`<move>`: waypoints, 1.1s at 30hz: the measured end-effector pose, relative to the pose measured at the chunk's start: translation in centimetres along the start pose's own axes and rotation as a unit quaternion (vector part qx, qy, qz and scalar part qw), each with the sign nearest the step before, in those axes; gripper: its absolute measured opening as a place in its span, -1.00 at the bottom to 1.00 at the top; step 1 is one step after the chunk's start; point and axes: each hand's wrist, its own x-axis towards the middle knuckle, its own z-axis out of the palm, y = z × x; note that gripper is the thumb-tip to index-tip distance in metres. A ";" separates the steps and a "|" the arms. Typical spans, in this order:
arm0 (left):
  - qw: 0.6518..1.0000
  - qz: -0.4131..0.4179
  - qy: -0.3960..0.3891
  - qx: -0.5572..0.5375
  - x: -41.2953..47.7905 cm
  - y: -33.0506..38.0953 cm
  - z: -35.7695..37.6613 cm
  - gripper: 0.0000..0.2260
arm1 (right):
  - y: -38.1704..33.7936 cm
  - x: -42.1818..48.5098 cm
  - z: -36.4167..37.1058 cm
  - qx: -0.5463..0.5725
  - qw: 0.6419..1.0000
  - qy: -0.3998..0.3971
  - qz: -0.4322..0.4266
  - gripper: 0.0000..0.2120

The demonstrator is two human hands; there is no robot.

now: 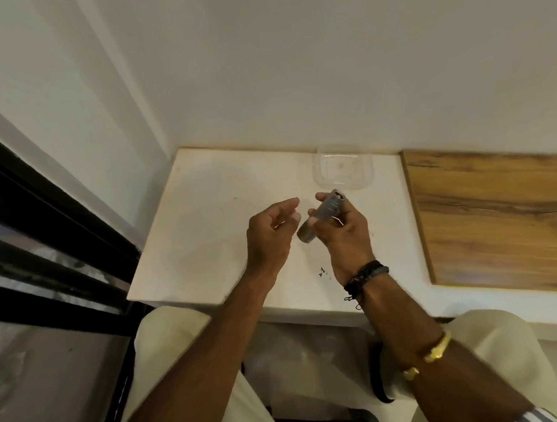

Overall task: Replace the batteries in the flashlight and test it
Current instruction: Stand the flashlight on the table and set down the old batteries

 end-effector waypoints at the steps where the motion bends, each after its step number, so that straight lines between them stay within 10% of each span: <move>1: 1.000 0.020 0.003 0.022 0.8 0.2 -0.1 -0.74 | 0.4 1.0 0.3 -0.057 0.998 0.007 -0.024 -0.56; 33: 0.996 0.009 -0.063 0.070 21.5 -2.1 -1.9 -0.62 | 2.9 22.6 9.1 -0.252 0.946 0.089 -0.184 -0.67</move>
